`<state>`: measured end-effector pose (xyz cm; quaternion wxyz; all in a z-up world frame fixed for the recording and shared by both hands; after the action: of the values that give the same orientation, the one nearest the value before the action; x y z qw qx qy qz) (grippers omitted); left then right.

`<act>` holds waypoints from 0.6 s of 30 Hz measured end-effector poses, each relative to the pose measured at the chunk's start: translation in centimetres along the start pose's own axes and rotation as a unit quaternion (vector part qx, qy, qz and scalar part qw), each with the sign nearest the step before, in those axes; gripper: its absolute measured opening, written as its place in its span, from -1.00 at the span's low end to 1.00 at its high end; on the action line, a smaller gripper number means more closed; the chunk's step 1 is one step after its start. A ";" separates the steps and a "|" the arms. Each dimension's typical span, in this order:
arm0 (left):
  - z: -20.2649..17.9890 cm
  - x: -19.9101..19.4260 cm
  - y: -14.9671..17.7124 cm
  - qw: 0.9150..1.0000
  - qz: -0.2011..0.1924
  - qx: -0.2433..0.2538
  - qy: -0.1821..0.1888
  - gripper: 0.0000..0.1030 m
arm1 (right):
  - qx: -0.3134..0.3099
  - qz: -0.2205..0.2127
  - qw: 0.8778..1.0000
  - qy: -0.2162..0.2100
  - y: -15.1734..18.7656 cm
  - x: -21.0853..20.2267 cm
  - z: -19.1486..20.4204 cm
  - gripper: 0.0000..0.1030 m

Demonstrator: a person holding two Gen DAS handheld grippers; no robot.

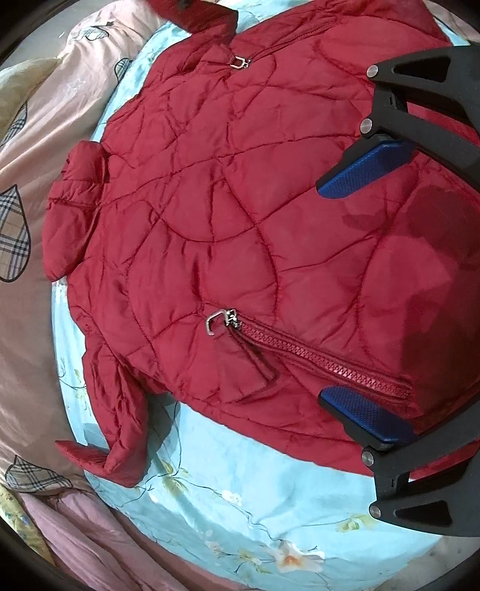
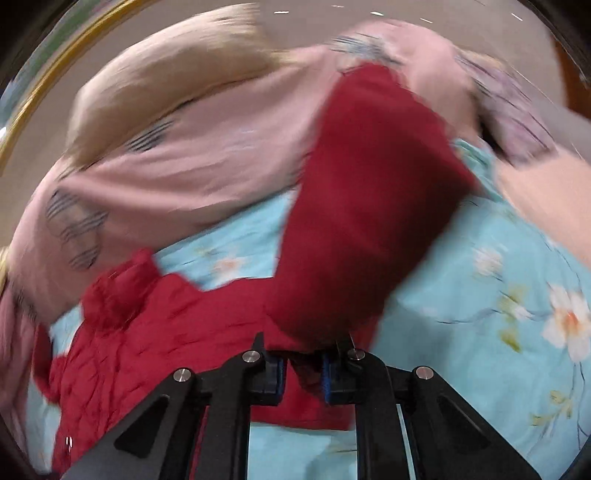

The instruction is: Fold large clothes

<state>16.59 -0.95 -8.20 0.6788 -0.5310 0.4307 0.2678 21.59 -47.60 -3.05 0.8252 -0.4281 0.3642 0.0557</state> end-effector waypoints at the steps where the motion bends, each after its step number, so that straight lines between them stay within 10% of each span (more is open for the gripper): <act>1: 0.2 -0.1 0.0 1.000 -0.001 0.000 0.000 0.99 | -0.022 0.006 1.000 -0.015 0.7 0.0 2.2 -0.74; 18: 5.5 -0.1 -4.2 0.986 -0.033 -0.065 0.153 0.98 | -0.222 0.183 0.945 -0.158 16.0 6.6 25.1 -0.79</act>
<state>21.63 3.02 -5.67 0.5779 -0.6226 0.4930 0.1882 33.81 -20.26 -8.75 0.7321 -0.5120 0.2796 0.3517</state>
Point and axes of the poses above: each gripper's, at about its wrist camera, not at the fingertips, and x roughly the way its jaws point, z to its left, y to its underside, the point moved 4 cm from there along x, roughly the way its jaws point, and after that the axes turned 12 degrees about x, right-handed, at the moved point
